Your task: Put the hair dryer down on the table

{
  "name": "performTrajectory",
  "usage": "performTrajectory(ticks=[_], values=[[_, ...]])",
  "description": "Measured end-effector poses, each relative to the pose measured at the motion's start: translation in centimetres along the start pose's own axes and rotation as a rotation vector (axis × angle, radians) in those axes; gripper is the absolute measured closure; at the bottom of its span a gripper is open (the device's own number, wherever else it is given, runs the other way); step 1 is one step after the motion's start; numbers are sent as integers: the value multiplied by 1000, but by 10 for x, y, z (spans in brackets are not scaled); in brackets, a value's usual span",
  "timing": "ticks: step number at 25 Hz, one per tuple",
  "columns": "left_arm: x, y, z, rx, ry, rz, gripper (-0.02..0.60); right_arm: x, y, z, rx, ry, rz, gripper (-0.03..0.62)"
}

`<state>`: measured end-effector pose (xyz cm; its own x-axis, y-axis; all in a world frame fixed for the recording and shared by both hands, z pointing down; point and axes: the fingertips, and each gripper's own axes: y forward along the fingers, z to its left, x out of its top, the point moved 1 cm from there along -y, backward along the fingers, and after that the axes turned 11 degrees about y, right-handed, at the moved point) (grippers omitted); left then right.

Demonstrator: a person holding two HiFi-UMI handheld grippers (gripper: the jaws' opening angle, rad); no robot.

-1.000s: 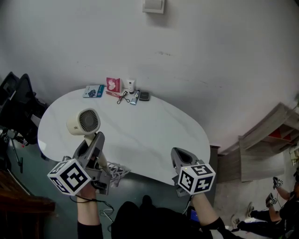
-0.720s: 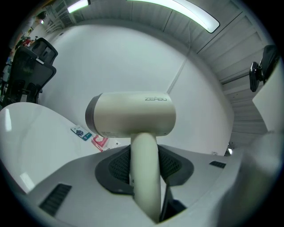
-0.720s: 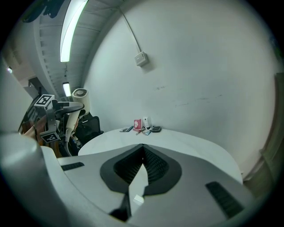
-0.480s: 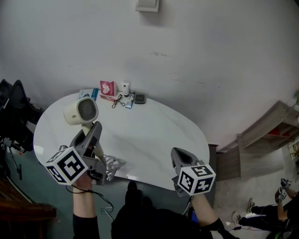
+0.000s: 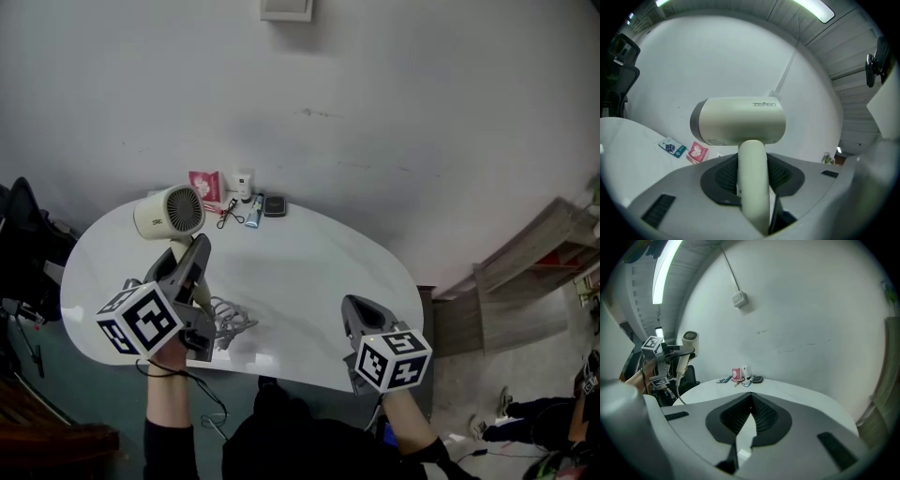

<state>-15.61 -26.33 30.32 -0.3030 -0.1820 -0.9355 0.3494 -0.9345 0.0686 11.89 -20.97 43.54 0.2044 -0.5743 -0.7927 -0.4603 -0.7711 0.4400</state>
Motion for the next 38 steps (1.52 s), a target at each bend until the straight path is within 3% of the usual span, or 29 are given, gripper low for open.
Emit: performTrajectory(ticks=[10, 22, 38], values=[[-14, 33, 15, -14, 80, 65, 426, 0, 18, -4, -41, 20, 10, 592], [-56, 35, 27, -41, 41, 162, 426, -5, 29, 2, -56, 17, 31, 592], [-123, 35, 28, -41, 116, 304, 426, -14, 36, 6, -69, 10, 57, 592]])
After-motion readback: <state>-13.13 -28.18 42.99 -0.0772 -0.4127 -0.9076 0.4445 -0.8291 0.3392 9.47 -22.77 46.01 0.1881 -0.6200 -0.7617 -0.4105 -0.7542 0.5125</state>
